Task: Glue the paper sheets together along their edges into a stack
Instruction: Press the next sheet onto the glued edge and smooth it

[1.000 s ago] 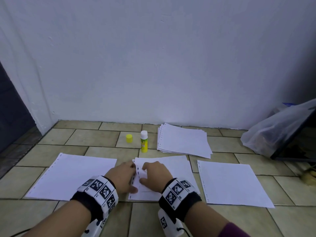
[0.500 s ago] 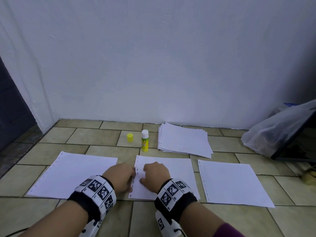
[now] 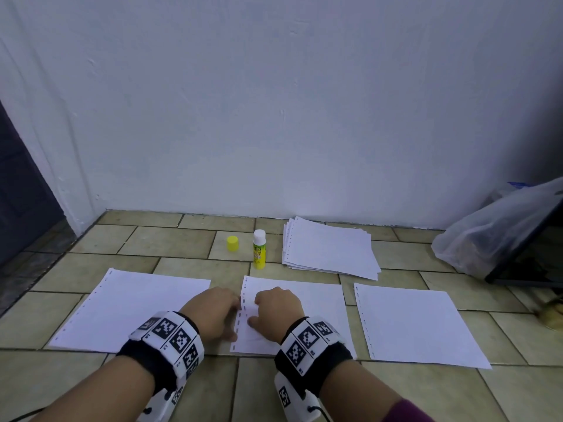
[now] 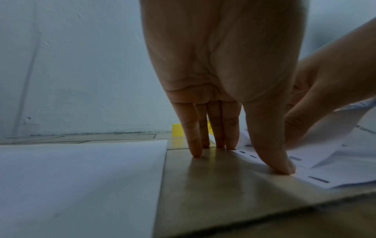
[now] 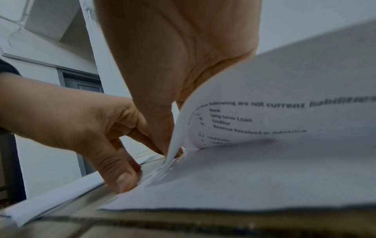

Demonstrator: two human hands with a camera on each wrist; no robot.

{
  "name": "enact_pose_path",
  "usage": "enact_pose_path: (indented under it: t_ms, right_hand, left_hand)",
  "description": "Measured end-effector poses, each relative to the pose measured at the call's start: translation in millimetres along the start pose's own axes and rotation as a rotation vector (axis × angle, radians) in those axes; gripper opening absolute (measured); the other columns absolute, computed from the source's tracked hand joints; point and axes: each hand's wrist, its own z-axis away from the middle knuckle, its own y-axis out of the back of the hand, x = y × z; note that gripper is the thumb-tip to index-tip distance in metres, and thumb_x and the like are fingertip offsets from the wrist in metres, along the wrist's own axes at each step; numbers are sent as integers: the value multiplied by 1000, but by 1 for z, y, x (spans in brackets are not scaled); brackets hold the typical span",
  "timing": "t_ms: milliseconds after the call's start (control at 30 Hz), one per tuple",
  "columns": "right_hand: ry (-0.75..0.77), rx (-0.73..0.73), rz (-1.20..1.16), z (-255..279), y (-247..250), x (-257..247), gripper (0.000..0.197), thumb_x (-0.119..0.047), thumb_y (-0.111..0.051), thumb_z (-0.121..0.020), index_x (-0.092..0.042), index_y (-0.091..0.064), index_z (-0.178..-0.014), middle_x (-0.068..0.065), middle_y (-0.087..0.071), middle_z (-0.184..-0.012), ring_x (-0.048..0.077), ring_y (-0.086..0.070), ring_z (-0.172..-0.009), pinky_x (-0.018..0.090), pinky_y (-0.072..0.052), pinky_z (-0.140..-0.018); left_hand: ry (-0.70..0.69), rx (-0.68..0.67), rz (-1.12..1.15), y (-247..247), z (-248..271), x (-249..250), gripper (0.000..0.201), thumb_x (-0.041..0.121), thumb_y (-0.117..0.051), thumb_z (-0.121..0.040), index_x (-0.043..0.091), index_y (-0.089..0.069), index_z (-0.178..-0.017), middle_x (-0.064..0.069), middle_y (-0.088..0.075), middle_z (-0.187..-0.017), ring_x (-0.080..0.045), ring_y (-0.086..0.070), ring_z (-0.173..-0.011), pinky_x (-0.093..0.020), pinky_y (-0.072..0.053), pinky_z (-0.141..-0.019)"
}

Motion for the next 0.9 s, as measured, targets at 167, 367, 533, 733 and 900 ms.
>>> enact_pose_path:
  t_ms: [167, 367, 533, 733, 900]
  right_hand:
    - [-3, -6, -5, -3, 1, 1, 48, -47, -57, -89, -10, -60, -120, 10, -62, -118, 26, -58, -108, 32, -45, -85]
    - [-46, -34, -16, -6, 5, 3, 50, -52, -48, -93, -12, -61, -120, 8, -62, -120, 25, -58, -110, 32, -45, -87]
    - [-54, -30, 19, -6, 6, 2, 34, -32, -54, -94, -13, -61, -120, 8, -61, -120, 25, -58, -110, 32, -47, -87]
    - [-38, -43, 50, -5, 7, 0, 38, -29, -62, -90, -13, -57, -124, 8, -59, -121, 25, -57, -111, 30, -46, -84]
    - [-25, -39, 86, -4, 6, -1, 36, -26, -60, -91, -14, -56, -125, 8, -59, -121, 26, -57, -111, 31, -44, -83]
  left_hand:
    - [12, 6, 8, 0, 1, 1, 58, 36, -75, -79, 24, -53, -131, 5, -52, -133, -15, -49, -121, -25, -40, -101]
    - [41, -37, 61, 6, 2, -3, 61, 33, -82, -72, 20, -48, -121, 4, -47, -126, -15, -48, -114, -25, -41, -95]
    - [19, -60, 60, 8, 3, -6, 63, 29, -82, -72, 19, -48, -125, 4, -45, -128, -14, -46, -115, -20, -38, -93]
    - [15, -79, 72, 11, 5, -3, 64, 26, -81, -73, 19, -47, -127, 5, -44, -129, -13, -47, -114, -19, -39, -91]
    - [-6, -95, 80, 15, 6, -2, 56, 32, -76, -78, 17, -49, -124, 3, -44, -126, -11, -46, -108, -19, -40, -88]
